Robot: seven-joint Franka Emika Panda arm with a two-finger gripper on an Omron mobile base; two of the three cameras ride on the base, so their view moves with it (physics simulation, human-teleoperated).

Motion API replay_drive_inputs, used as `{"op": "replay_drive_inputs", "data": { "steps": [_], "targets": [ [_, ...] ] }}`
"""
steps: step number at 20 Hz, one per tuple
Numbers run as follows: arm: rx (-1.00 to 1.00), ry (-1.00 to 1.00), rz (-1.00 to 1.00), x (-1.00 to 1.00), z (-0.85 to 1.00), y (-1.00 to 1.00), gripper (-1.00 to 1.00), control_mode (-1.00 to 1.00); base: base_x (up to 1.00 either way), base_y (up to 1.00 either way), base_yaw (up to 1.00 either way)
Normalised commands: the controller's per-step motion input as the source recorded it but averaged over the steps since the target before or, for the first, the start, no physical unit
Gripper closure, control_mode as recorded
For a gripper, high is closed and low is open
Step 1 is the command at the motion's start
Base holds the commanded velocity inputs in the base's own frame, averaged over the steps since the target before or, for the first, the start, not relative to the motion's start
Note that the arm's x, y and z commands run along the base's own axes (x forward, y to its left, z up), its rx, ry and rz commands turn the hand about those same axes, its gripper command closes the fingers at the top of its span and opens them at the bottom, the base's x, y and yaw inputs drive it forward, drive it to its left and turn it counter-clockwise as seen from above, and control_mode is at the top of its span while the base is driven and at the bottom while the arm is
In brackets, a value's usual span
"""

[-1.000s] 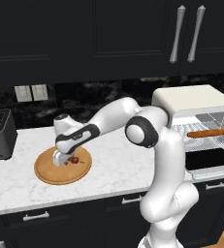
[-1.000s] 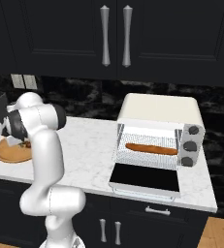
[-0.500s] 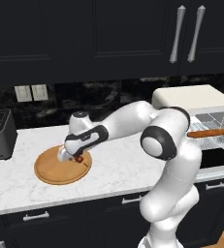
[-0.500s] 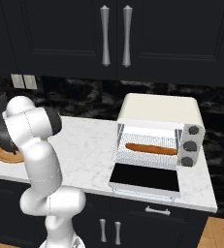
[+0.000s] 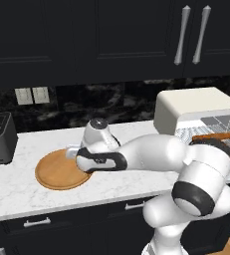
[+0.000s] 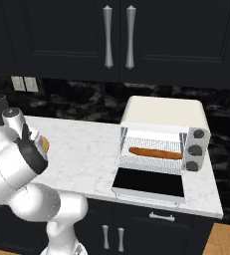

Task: Pick up the kebab skewer and baguette bread, and place them inside the toaster oven. Close the toaster oven door and start by setting the timer.

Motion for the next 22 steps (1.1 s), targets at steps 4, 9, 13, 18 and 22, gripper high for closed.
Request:
{"op": "replay_drive_inputs", "data": {
  "steps": [4,9,13,18,22],
  "targets": [
    [0.03,0.0,-0.67,-0.27,0.76,-0.33,1.0,-1.0,0.0,0.0,0.0],
    [0.11,-0.03,-0.51,-0.27,0.89,-0.7,1.0,-1.0,0.0,0.0,0.0],
    [0.22,-0.15,-0.33,-0.23,0.67,-1.0,1.0,-1.0,0.0,0.0,0.0],
    [0.21,-0.24,-0.32,-0.14,0.4,-1.0,1.0,-1.0,0.0,0.0,0.0],
    [0.41,-0.07,-0.31,-0.07,0.37,-1.0,1.0,-1.0,0.0,0.0,0.0]
  ]
}}
